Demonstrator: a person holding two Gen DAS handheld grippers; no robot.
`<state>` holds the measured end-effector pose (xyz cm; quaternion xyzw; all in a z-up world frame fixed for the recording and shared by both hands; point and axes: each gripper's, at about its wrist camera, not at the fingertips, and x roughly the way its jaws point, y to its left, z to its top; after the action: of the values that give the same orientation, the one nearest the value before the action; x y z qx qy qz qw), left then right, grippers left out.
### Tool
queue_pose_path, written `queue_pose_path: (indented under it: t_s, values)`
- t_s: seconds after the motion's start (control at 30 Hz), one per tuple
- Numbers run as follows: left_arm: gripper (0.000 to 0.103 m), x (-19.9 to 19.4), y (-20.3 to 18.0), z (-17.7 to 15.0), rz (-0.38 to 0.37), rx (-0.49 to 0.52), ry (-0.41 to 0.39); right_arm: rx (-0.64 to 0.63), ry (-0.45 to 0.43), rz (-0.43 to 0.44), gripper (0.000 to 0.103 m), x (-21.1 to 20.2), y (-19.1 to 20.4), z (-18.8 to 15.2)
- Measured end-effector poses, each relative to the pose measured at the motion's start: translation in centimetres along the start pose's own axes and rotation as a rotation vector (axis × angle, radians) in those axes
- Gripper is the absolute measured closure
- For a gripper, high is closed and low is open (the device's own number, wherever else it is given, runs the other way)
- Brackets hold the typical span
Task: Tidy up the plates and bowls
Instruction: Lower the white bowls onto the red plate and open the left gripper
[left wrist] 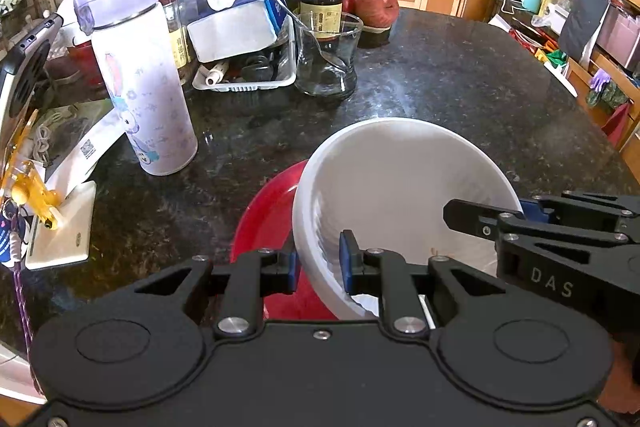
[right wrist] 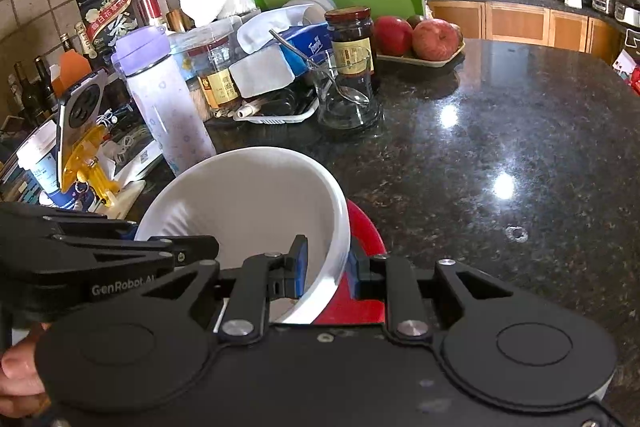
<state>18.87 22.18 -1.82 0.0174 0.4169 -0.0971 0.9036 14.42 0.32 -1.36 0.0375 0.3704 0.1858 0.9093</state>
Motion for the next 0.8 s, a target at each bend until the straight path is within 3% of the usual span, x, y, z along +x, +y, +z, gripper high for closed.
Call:
queue_pose_path:
  t_s: [0.03,0.1,0.2,0.43,0.8]
  values:
    - [0.071,0.0,0.2,0.0,0.000,0.002,-0.004,-0.003,-0.005,-0.009,0.079,0.2,0.2,0.0]
    - [0.067,0.0,0.5,0.0,-0.001,0.004,-0.016,-0.019,-0.029,-0.031,0.062,0.1,0.5,0.0]
    - [0.044,-0.3,1.1,0.0,-0.019,-0.008,-0.041,-0.035,-0.077,-0.068,0.055,-0.4,0.8,-0.2]
    - [0.043,-0.6,1.6,0.6,-0.036,-0.003,-0.079,0.001,-0.116,-0.115,0.052,-1.0,0.6,0.1]
    - [0.040,-1.5,2.1,0.7,0.017,0.017,-0.114,0.056,-0.210,-0.218,0.052,-3.7,0.8,-0.6]
